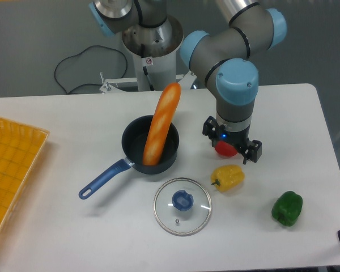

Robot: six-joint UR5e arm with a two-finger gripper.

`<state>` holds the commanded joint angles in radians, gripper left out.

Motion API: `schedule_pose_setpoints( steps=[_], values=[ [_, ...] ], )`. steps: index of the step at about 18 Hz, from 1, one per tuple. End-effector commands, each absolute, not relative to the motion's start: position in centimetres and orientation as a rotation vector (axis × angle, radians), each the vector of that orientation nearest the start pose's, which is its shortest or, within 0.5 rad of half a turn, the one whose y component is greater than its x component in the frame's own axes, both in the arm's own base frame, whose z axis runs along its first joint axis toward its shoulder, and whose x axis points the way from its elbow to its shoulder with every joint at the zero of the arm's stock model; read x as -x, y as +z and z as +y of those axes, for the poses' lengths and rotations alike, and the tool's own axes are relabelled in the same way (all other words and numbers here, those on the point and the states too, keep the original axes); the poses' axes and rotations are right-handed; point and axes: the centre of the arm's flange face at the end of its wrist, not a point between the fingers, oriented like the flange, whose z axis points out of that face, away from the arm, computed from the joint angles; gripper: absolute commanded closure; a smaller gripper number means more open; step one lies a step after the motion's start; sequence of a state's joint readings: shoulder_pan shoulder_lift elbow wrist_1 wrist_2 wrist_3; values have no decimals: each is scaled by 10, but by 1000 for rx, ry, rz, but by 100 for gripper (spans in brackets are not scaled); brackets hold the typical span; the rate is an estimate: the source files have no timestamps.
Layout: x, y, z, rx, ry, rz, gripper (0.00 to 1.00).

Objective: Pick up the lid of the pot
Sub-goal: 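Lower the gripper holding the red pepper toward the table beside the yellow pepper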

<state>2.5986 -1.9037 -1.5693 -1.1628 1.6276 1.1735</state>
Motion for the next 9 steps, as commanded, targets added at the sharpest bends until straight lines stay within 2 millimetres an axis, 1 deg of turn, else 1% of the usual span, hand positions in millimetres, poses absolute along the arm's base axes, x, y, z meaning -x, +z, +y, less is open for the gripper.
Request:
schedule_pose_setpoints(
  steps=[5, 7, 9],
  values=[
    [459, 347, 432, 3139, 151, 228, 0],
    [451, 348, 443, 3131, 159, 211, 0],
    [448, 352, 452, 3120, 173, 183, 0]
  ],
)
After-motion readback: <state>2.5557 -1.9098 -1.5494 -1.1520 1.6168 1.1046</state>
